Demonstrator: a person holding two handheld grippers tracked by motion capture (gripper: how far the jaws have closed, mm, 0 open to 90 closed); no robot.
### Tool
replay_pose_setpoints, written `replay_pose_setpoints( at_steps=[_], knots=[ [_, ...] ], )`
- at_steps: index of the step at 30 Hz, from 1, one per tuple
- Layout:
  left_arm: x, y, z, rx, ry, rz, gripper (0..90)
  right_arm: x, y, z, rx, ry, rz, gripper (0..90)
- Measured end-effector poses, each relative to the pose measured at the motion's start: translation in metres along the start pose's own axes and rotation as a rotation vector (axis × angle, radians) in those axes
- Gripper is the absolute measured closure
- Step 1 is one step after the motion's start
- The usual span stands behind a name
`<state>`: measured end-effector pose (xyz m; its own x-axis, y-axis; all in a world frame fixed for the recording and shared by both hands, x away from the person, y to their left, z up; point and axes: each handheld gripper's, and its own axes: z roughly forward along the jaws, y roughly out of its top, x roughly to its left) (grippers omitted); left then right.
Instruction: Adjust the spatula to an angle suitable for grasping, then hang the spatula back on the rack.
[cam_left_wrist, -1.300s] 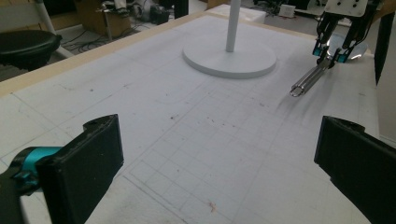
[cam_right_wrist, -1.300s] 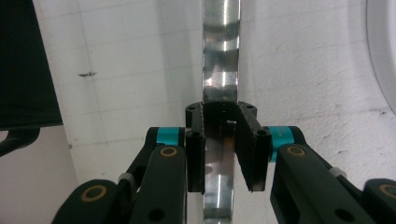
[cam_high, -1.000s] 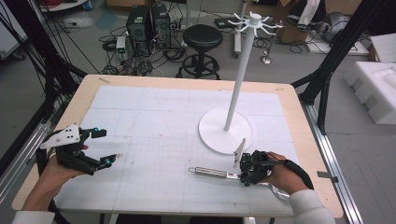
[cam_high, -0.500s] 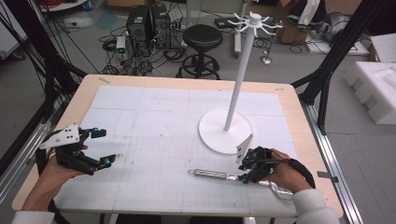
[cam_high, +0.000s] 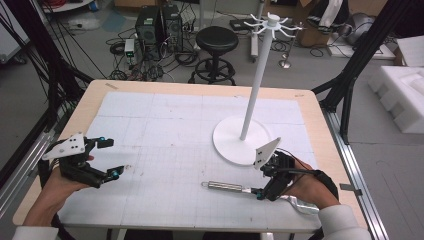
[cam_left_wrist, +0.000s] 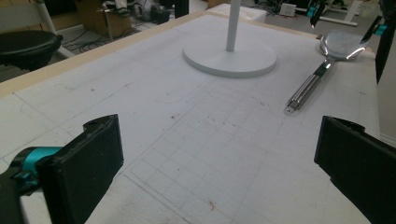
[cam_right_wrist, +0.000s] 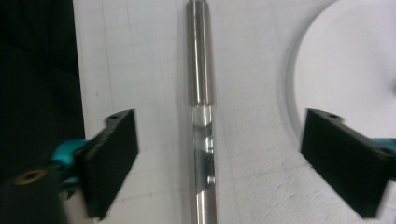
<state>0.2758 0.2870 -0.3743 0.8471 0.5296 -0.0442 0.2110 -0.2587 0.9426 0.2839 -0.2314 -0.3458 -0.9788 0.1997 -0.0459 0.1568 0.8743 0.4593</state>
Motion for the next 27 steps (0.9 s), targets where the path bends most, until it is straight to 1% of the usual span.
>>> replay_pose_setpoints(
  at_steps=[1, 2, 3, 6, 7, 12, 13, 15, 17, 18, 20, 21, 23, 27],
  knots=[
    [0.000, 0.000, 0.000, 0.000, 0.000, 0.001, 1.7, 0.000, 0.002, -0.003, -0.010, -0.008, -0.006, 6.0],
    [0.000, 0.000, 0.000, -0.001, -0.001, 0.001, 1.7, 0.000, 0.003, -0.005, -0.023, -0.023, -0.005, 0.3],
    [0.000, 0.000, -0.001, -0.002, 0.000, 0.001, 1.7, 0.001, 0.005, -0.008, -0.034, -0.031, 0.010, 0.5],
    [0.000, 0.000, -0.001, -0.003, 0.001, -0.001, 1.7, 0.003, 0.008, -0.015, -0.063, -0.049, -0.007, 0.5],
    [0.000, 0.000, -0.002, -0.004, 0.003, 0.000, 1.7, 0.004, 0.010, -0.018, -0.066, -0.051, -0.003, 0.5],
    [0.000, 0.000, -0.001, -0.002, 0.000, -0.001, 1.7, 0.004, 0.014, -0.029, -0.118, -0.076, -0.010, 0.5],
    [0.000, 0.000, -0.001, -0.002, 0.002, 0.001, 1.7, 0.005, 0.014, -0.030, -0.115, -0.077, -0.008, 0.5],
    [0.000, 0.000, -0.001, -0.002, 0.003, 0.000, 1.7, 0.005, 0.015, -0.033, -0.133, -0.088, -0.006, 0.5],
    [-0.001, 0.000, -0.001, -0.002, 0.006, -0.003, 1.7, 0.005, 0.015, -0.036, -0.134, -0.088, -0.012, 0.5],
    [0.000, 0.000, -0.001, -0.006, 0.002, 0.000, 1.7, 0.005, 0.015, -0.038, -0.131, -0.098, -0.017, 0.5],
    [0.001, 0.000, -0.001, -0.004, 0.007, -0.002, 1.7, 0.006, 0.014, -0.039, -0.139, -0.089, -0.006, 0.5],
    [0.001, 0.000, -0.001, -0.003, 0.008, -0.005, 1.7, 0.006, 0.014, -0.040, -0.128, -0.097, -0.015, 0.5],
    [0.000, 0.000, -0.002, 0.002, 0.007, 0.001, 1.7, 0.006, 0.013, -0.040, -0.134, -0.094, -0.014, 0.5],
    [0.001, 0.000, -0.002, -0.003, 0.008, -0.001, 1.7, 0.006, 0.014, -0.038, -0.136, -0.101, -0.007, 0.5]
  ],
)
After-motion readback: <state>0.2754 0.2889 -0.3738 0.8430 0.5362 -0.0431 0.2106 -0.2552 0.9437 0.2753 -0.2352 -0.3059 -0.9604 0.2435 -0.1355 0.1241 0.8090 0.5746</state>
